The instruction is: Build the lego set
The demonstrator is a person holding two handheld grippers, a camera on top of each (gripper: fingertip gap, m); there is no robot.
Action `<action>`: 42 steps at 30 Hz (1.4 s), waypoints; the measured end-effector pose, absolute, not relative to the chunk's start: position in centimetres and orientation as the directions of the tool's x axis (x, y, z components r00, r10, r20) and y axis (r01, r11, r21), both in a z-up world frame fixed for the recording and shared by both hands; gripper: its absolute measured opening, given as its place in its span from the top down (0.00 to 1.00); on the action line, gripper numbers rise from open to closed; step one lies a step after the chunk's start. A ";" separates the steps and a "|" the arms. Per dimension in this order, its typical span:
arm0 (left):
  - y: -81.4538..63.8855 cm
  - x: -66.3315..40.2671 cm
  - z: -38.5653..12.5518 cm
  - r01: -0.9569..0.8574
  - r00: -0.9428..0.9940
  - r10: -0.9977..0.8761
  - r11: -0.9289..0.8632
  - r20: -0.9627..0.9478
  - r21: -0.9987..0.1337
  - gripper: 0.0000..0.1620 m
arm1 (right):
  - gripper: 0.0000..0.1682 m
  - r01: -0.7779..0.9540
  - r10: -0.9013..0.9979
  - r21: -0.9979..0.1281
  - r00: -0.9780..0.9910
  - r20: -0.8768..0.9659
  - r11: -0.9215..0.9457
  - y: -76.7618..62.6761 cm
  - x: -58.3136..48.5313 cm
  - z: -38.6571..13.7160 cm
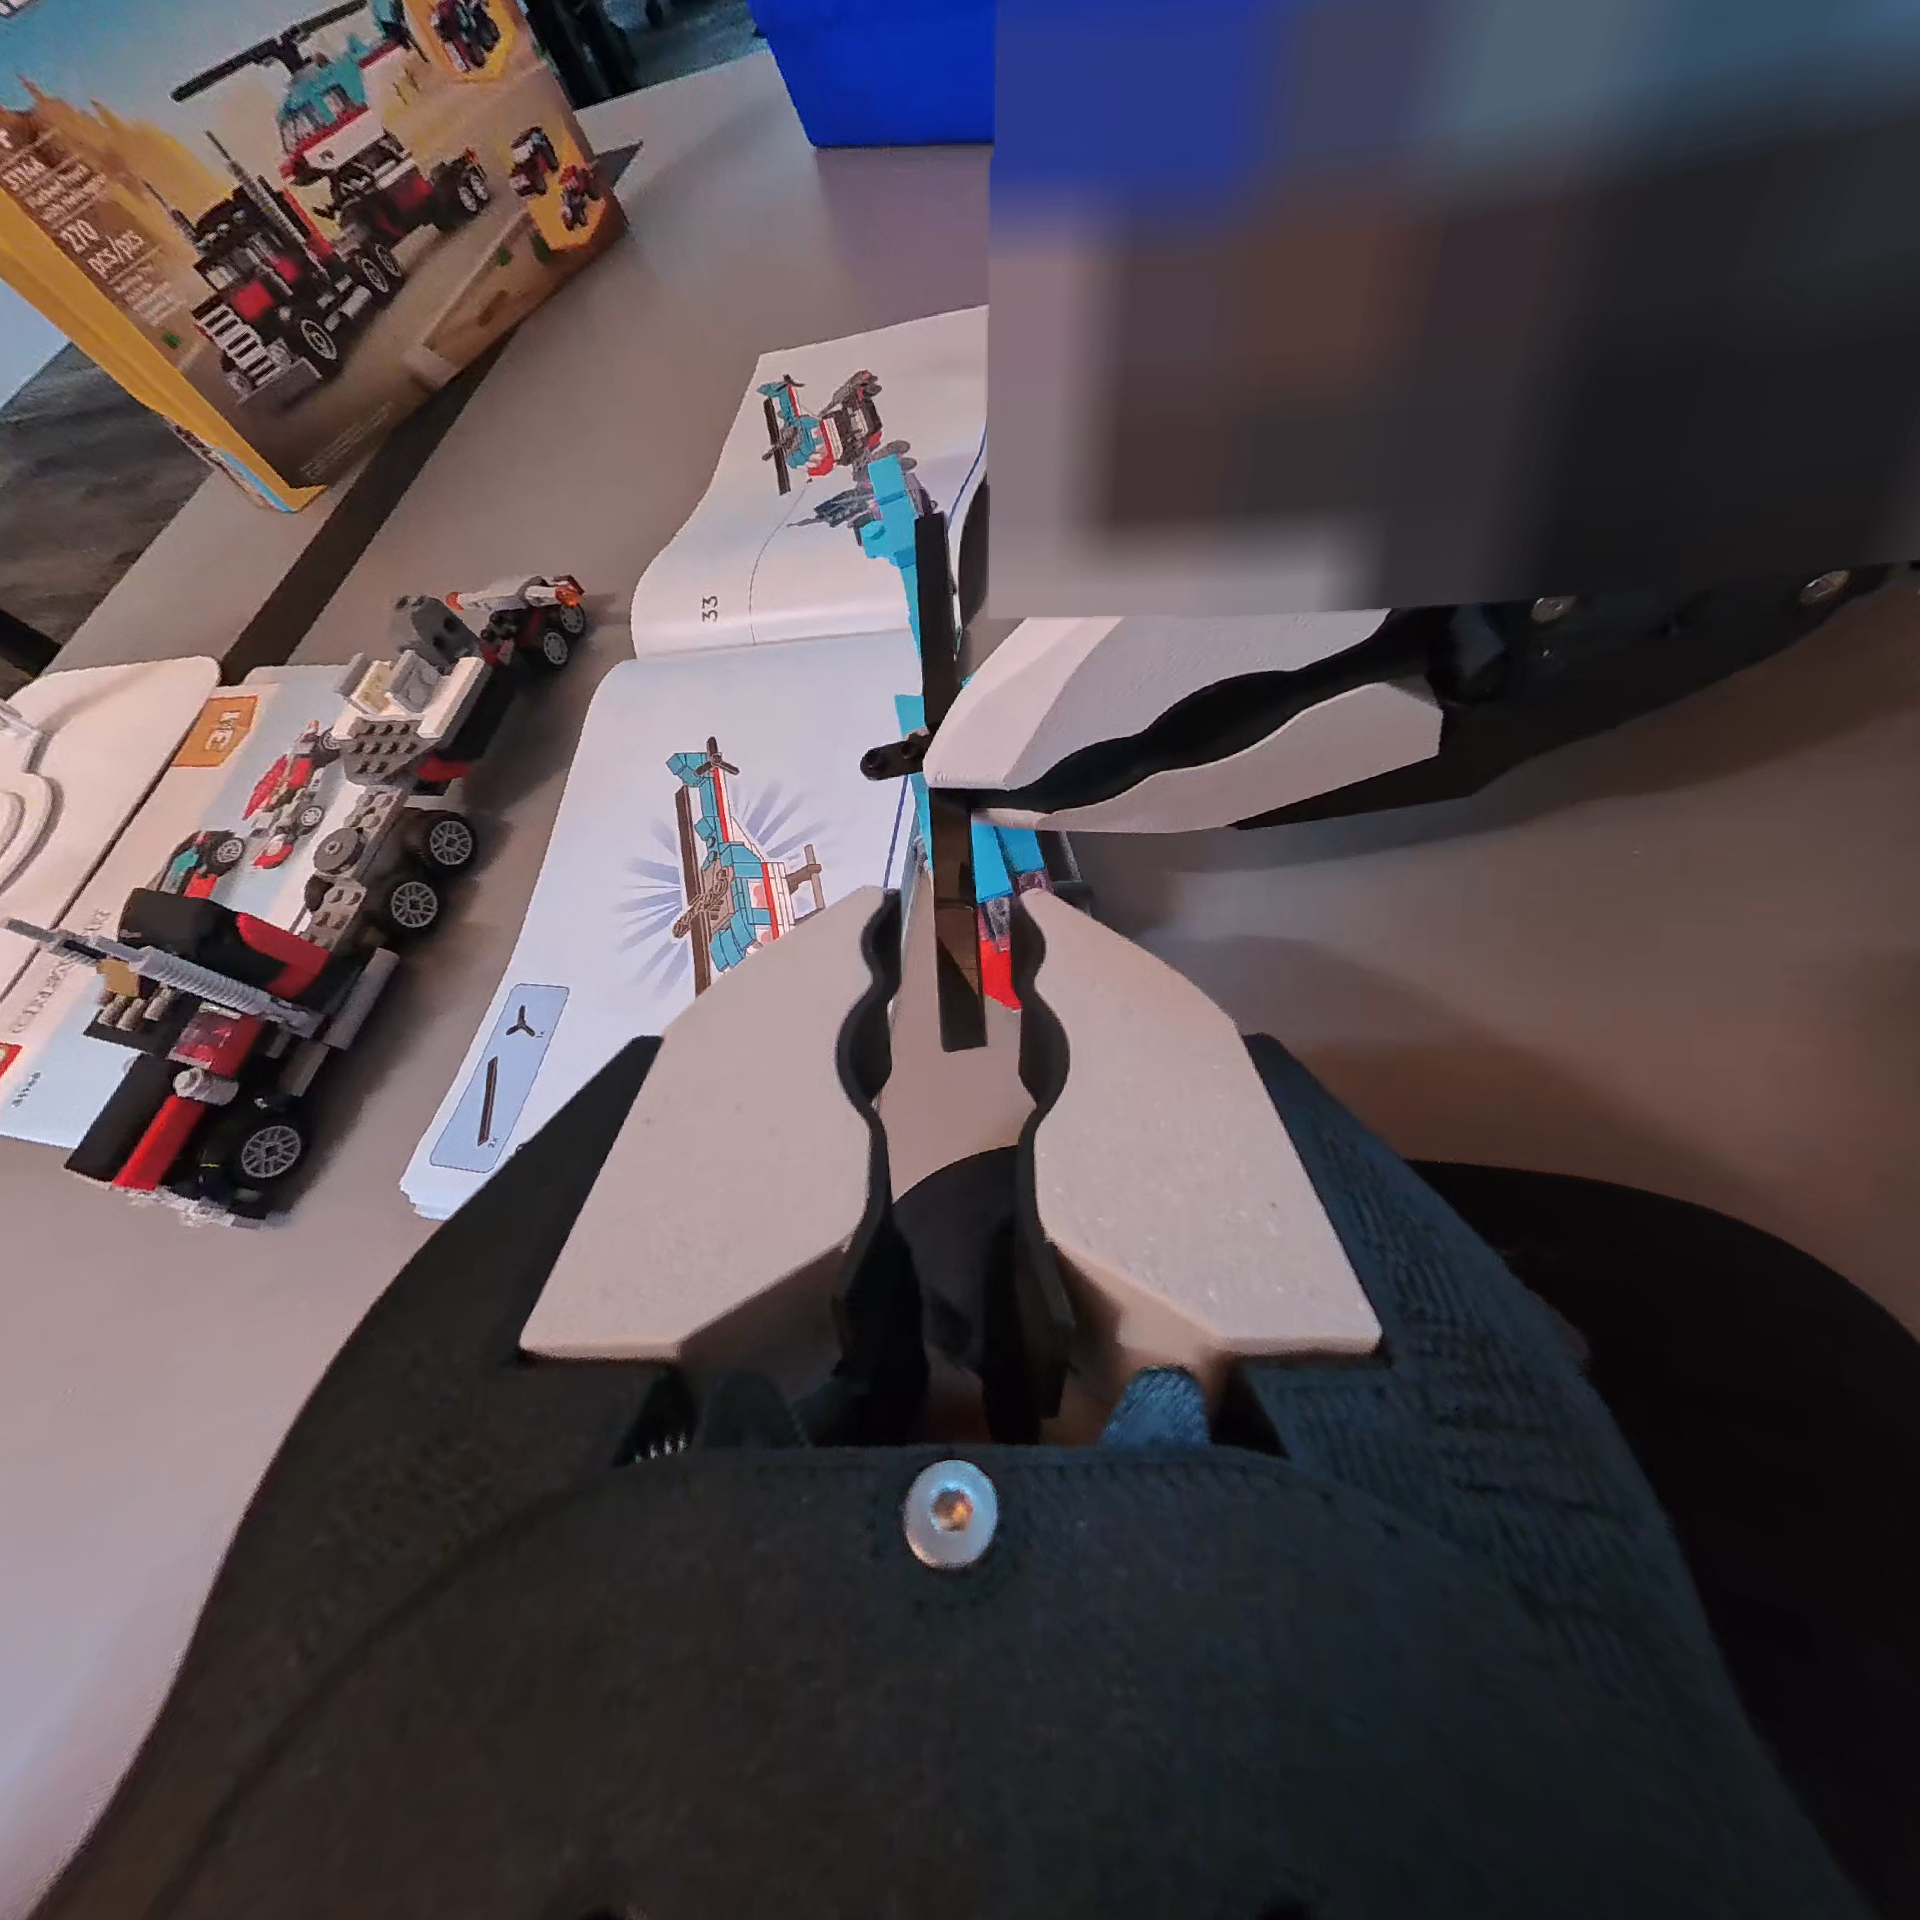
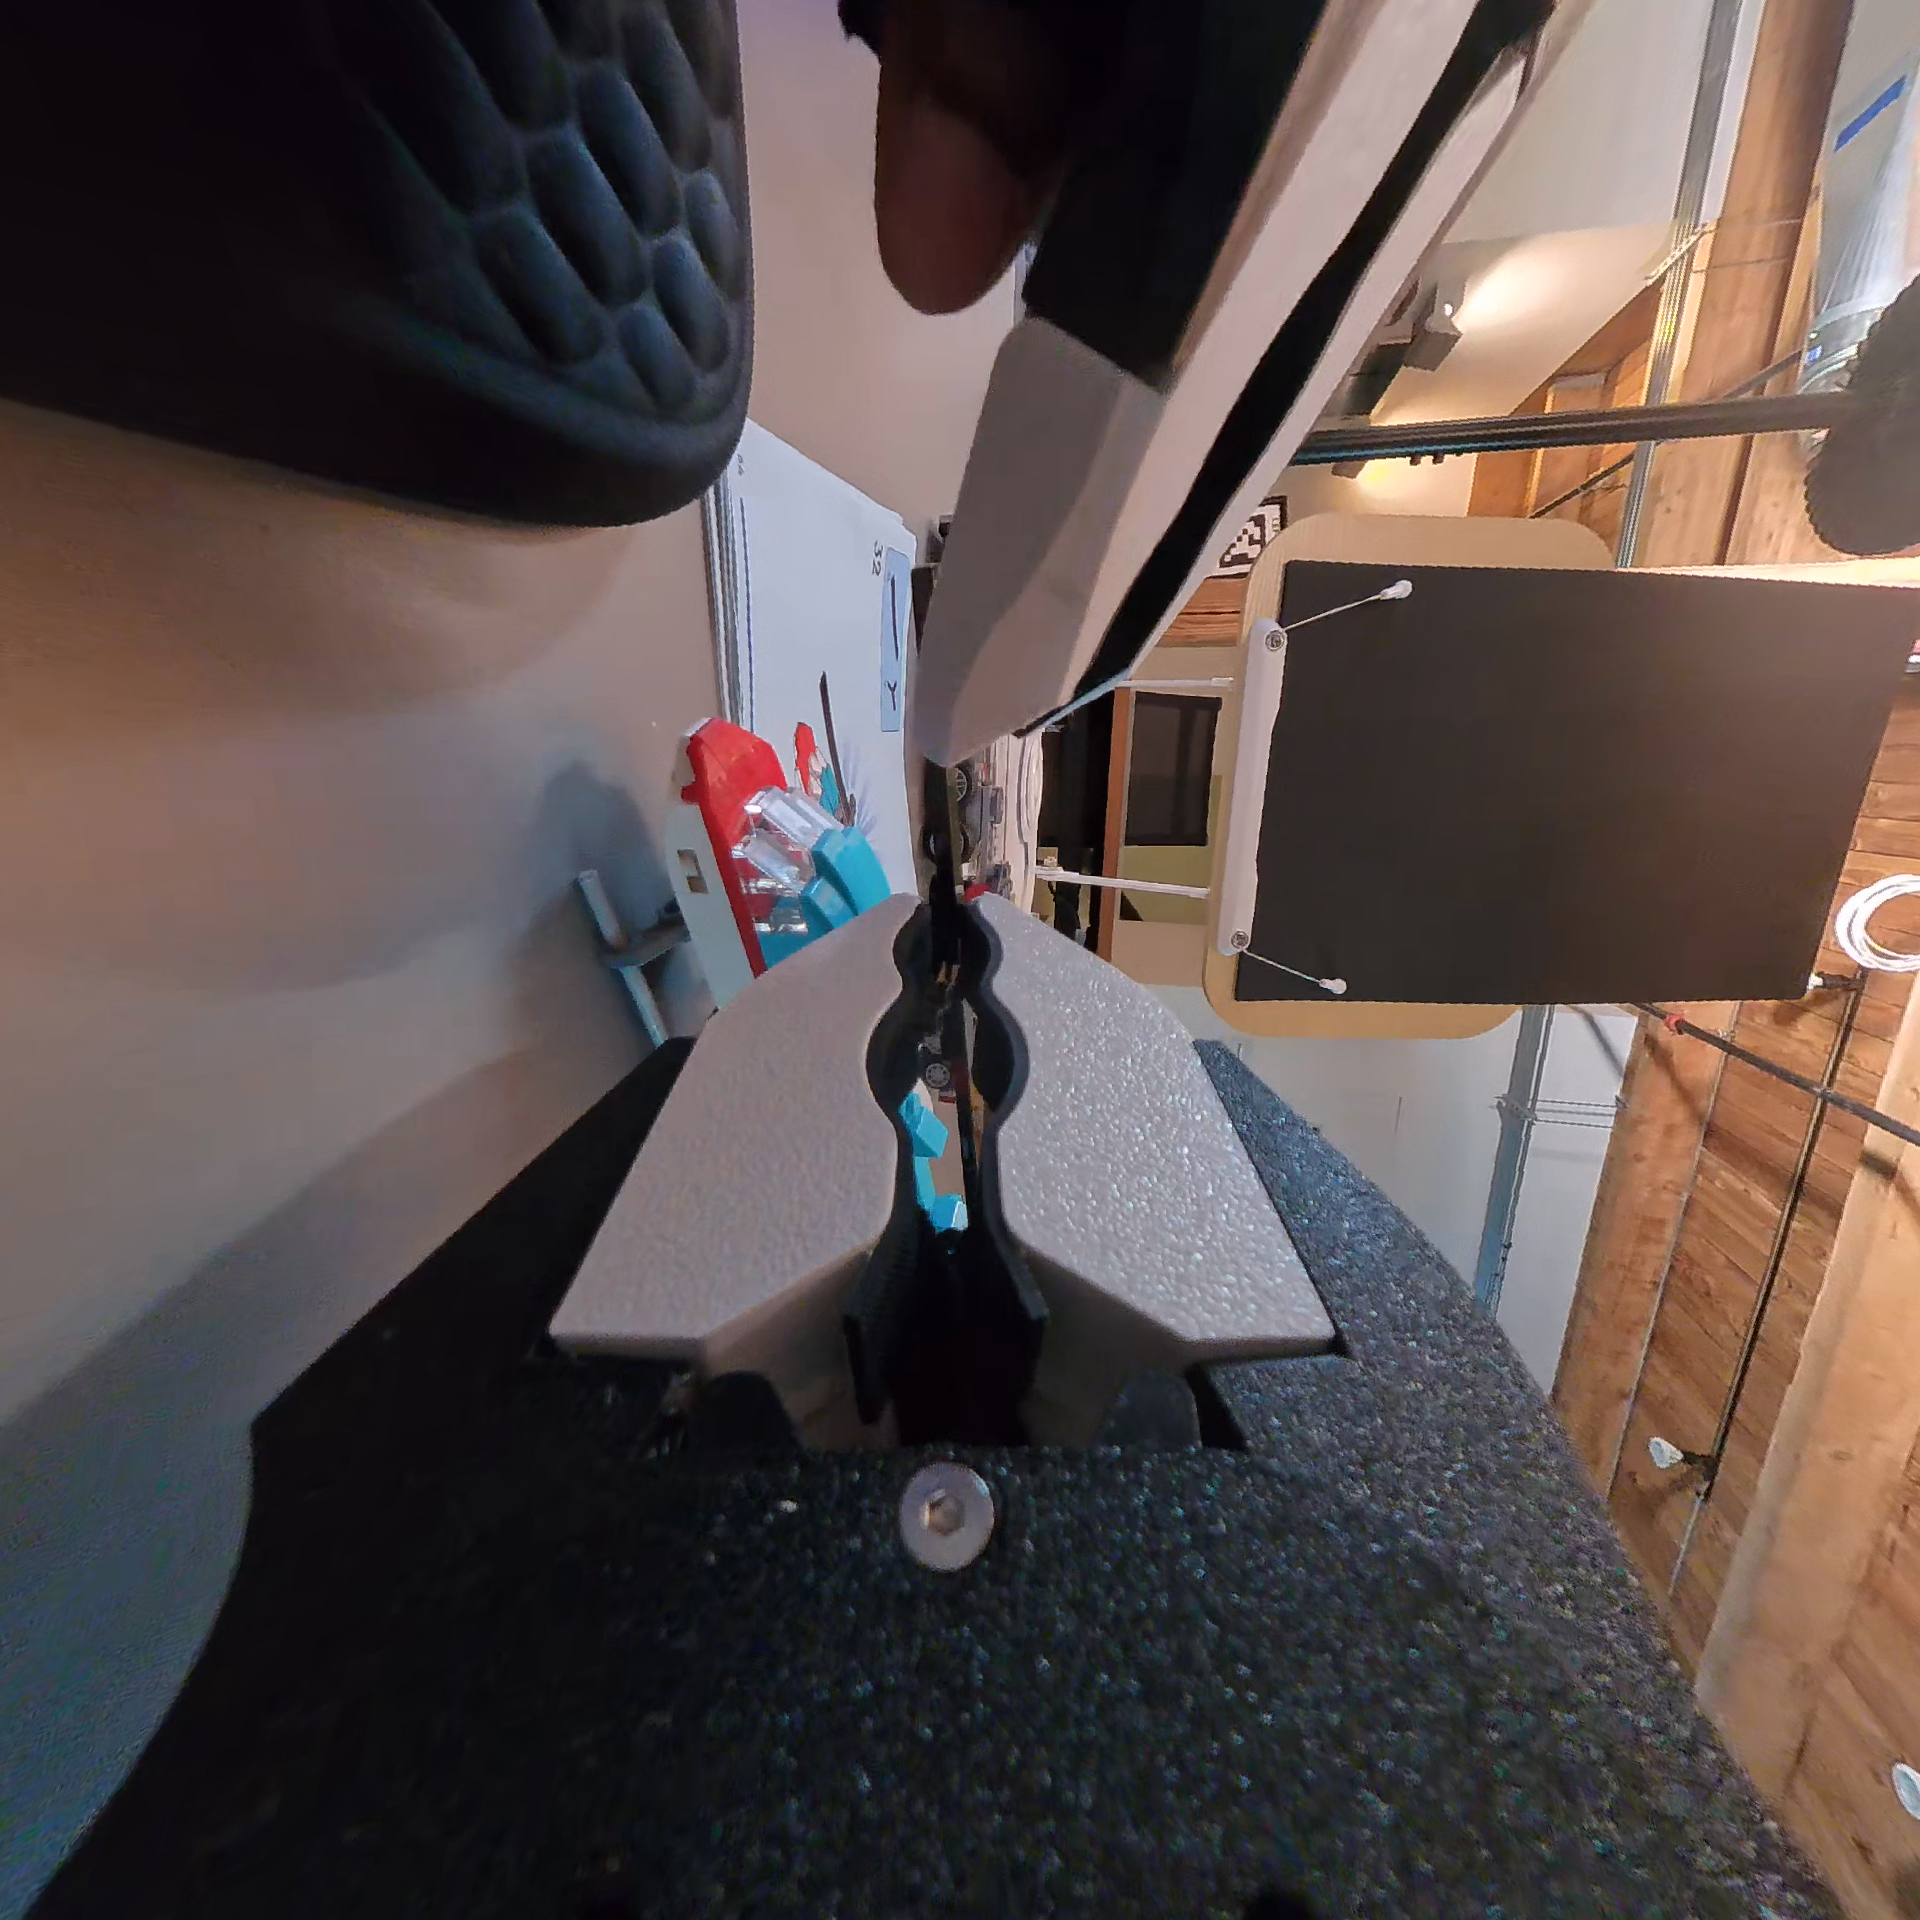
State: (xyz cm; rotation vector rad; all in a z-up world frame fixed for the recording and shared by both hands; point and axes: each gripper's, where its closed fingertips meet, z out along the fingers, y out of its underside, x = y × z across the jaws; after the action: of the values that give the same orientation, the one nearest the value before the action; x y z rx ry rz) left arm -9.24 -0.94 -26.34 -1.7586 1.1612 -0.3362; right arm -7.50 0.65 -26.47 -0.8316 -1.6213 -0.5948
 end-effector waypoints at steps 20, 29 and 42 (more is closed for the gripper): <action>-1.5 -8.6 -25.4 -0.602 0.486 -0.765 0.057 -0.422 -0.796 0.92 | 0.86 0.670 0.626 -0.480 0.028 0.779 0.567 -1.4 -4.1 -25.4; -0.9 -6.6 -23.7 -0.443 0.556 -0.828 -0.219 -0.075 -0.869 1.00 | 1.00 0.567 0.961 -0.776 -0.158 0.226 0.276 1.0 -4.5 -22.8; 1.1 -6.1 -26.6 -0.586 0.525 -0.849 -0.312 -0.057 -0.748 1.00 | 1.00 0.618 0.963 -0.740 -0.214 0.164 0.263 2.0 -6.6 -26.5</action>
State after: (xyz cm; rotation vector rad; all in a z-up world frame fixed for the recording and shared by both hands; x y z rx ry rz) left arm -6.08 1.09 -26.65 -2.0264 1.1638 -0.4546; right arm -6.62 1.95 -26.51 -1.4276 -1.9223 0.7204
